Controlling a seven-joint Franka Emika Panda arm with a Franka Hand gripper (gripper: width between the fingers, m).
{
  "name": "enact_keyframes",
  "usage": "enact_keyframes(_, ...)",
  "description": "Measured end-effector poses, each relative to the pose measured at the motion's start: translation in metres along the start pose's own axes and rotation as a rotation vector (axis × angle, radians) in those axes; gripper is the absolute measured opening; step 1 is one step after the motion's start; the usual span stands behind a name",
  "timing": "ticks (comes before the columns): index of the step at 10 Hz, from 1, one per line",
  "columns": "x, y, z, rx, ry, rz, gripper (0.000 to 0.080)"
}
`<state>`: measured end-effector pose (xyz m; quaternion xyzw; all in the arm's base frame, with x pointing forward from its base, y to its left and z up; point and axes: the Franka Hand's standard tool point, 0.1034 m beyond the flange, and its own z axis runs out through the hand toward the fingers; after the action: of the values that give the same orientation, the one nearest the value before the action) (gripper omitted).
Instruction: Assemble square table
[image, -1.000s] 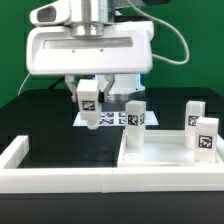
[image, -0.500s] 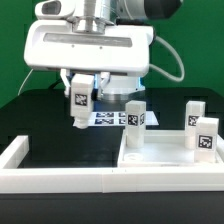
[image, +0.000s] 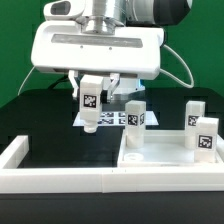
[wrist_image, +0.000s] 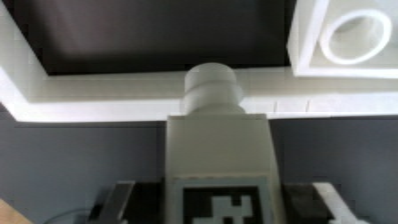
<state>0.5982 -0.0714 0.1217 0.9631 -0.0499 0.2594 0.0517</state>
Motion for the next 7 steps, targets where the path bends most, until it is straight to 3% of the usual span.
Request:
enact_keyframes(2, 0.0026, 0.0018, 0.0003, 0.014, 0.021, 0.029, 0.0287)
enact_keyframes(7, 0.0009, 0.003, 0.0012, 0.015, 0.017, 0.032, 0.0287)
